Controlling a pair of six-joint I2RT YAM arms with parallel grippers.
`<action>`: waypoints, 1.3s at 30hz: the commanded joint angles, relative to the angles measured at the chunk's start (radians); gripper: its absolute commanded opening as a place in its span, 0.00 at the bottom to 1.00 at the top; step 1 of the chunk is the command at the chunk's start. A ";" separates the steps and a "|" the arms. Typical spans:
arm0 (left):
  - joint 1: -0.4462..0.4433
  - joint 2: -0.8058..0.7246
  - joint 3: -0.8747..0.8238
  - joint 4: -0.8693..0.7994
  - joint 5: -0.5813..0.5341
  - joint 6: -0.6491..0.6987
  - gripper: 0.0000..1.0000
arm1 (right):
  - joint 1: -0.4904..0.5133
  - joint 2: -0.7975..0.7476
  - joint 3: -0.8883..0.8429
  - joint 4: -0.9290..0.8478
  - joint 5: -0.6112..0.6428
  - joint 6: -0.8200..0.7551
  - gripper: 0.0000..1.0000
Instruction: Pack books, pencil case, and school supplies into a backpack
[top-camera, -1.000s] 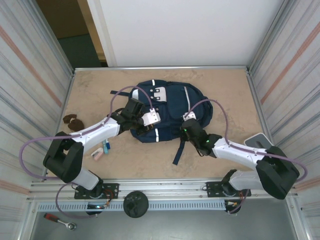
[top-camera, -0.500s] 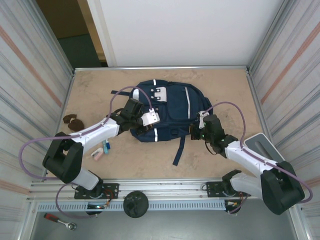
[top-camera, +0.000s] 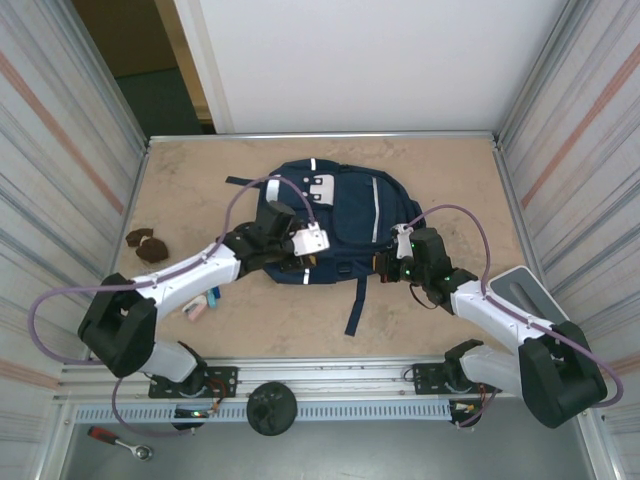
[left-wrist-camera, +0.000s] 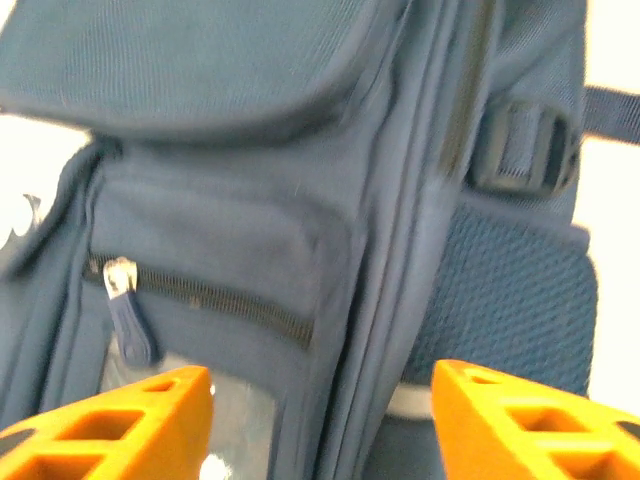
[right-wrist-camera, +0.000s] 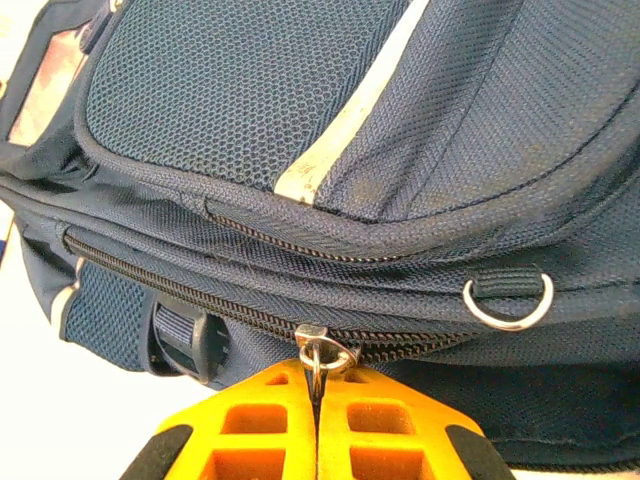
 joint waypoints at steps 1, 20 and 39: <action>-0.077 0.001 -0.010 0.108 -0.094 0.061 0.64 | 0.001 0.000 0.024 0.031 -0.046 0.019 0.00; -0.107 0.200 0.050 0.162 -0.213 0.125 0.08 | 0.010 -0.032 0.045 -0.152 0.202 0.029 0.00; 0.000 -0.071 -0.124 0.218 -0.066 0.031 0.54 | 0.100 -0.060 0.063 -0.084 0.287 0.057 0.00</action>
